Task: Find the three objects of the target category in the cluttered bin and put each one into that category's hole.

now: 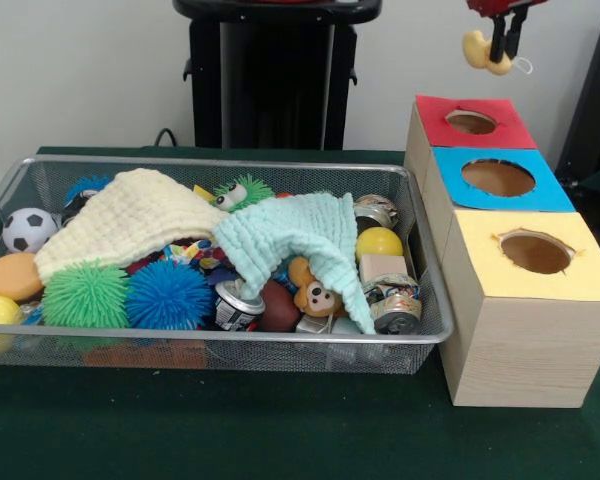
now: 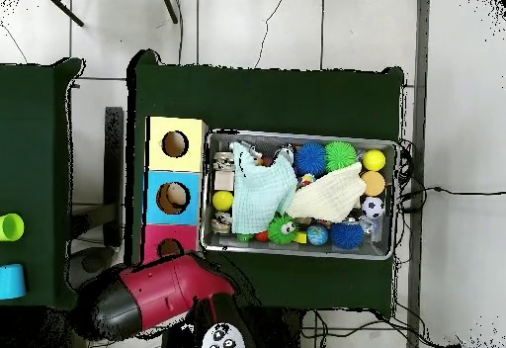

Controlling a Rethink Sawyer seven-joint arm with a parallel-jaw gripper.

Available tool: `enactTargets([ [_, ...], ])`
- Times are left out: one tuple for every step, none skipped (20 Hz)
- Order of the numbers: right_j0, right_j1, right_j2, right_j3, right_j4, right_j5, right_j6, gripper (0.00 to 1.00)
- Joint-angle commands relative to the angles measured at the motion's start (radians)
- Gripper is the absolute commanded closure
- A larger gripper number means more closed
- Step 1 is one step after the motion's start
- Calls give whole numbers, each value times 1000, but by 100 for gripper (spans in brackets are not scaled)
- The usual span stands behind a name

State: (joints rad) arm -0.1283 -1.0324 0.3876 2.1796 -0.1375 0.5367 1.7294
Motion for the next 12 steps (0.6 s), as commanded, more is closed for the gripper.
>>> enactTargets([
  [-10, 54, -57, 24, 55, -70, 217, 100],
  [-14, 57, -55, 27, 60, -74, 212, 100],
  [-16, 58, -57, 27, 60, -78, 207, 100],
  [-17, 60, -58, 27, 61, -79, 203, 100],
  [-16, 63, -61, 23, 61, -79, 201, 100],
  [-17, 65, -64, 23, 62, -83, 199, 100],
  [-22, 65, -62, 27, 67, -86, 193, 100],
  [-25, 65, -61, 28, 72, -84, 189, 100],
  [-26, 63, -61, 28, 76, -81, 186, 100],
  [-25, 63, -62, 27, 78, -82, 184, 100],
  [-26, 64, -62, 29, 82, -85, 182, 100],
  [-26, 65, -62, 28, 85, -85, 181, 100],
])
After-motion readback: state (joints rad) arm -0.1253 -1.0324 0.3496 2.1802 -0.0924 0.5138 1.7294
